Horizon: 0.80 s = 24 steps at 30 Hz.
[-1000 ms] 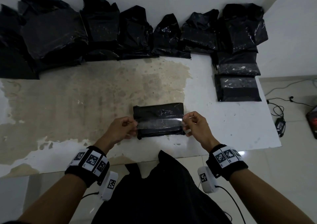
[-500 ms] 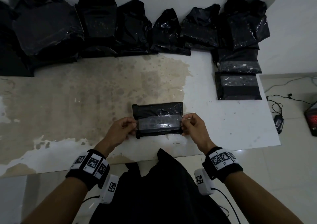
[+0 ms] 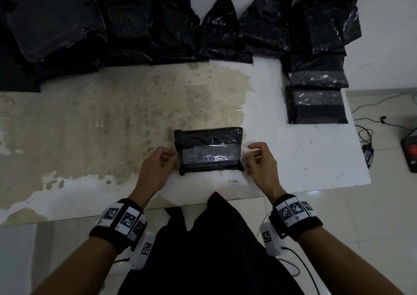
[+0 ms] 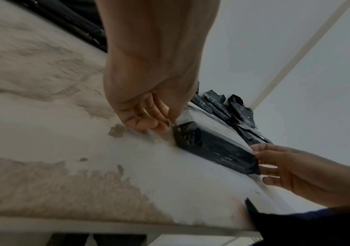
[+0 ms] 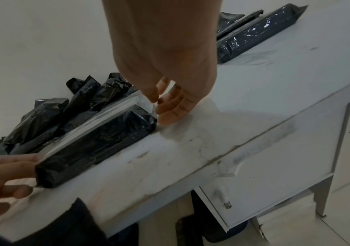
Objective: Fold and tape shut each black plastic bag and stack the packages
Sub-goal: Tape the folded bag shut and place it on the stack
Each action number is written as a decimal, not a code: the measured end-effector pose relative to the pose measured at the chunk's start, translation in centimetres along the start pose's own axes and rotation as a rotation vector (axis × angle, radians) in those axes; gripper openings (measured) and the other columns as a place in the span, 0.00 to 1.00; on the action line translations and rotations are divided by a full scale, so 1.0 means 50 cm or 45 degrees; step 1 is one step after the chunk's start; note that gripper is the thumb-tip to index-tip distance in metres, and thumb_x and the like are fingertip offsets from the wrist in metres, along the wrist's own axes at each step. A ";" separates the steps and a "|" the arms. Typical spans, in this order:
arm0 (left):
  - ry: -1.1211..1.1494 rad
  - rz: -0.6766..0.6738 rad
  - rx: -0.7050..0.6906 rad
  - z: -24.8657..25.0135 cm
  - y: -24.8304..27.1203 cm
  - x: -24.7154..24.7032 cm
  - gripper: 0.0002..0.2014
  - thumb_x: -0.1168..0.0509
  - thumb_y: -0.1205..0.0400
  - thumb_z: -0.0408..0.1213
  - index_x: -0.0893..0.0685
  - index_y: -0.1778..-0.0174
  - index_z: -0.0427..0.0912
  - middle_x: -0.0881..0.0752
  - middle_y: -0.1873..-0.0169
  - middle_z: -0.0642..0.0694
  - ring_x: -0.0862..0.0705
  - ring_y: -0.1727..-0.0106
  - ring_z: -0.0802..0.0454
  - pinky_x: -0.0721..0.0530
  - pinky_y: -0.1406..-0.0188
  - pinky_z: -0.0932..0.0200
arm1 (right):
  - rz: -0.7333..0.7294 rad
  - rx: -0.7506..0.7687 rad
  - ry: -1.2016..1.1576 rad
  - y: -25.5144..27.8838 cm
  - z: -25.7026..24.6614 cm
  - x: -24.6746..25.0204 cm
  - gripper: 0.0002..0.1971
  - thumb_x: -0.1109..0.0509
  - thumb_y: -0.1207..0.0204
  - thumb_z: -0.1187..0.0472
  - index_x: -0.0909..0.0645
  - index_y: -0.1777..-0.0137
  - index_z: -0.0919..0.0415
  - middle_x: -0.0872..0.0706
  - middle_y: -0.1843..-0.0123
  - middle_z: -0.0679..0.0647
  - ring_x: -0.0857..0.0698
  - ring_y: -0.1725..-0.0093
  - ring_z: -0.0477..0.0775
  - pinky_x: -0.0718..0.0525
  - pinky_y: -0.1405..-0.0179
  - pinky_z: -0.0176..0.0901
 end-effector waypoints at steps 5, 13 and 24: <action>-0.160 0.314 -0.273 0.038 0.050 0.015 0.08 0.36 0.13 0.34 0.22 0.39 0.44 0.20 0.48 0.47 0.20 0.58 0.56 0.22 0.60 0.55 | 0.128 0.266 0.179 0.027 -0.023 0.018 0.06 0.36 0.13 0.64 0.21 0.42 0.53 0.16 0.55 0.48 0.18 0.59 0.50 0.20 0.58 0.47; -1.061 -0.049 -0.954 0.060 0.081 -0.131 0.30 0.50 0.11 0.44 0.38 0.15 0.30 0.40 0.14 0.32 0.44 0.12 0.36 0.41 0.15 0.36 | -0.282 1.090 1.028 0.092 -0.049 -0.131 0.30 0.50 0.08 0.48 0.33 0.16 0.70 0.33 0.14 0.66 0.39 0.12 0.65 0.38 0.14 0.59; -0.989 -0.069 -0.752 0.042 0.070 -0.154 0.32 0.48 0.12 0.43 0.43 0.14 0.30 0.52 0.15 0.23 0.53 0.13 0.26 0.39 0.16 0.31 | -0.150 0.801 1.112 0.071 -0.001 -0.118 0.36 0.47 0.09 0.45 0.47 0.13 0.73 0.49 0.11 0.71 0.50 0.10 0.65 0.43 0.12 0.61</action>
Point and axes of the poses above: each hand's wrist, its own y-axis away from the middle knuckle, its own x-axis out of the back of the hand, z = x × y, the point moved 4 cm from there along -y, towards the middle knuckle
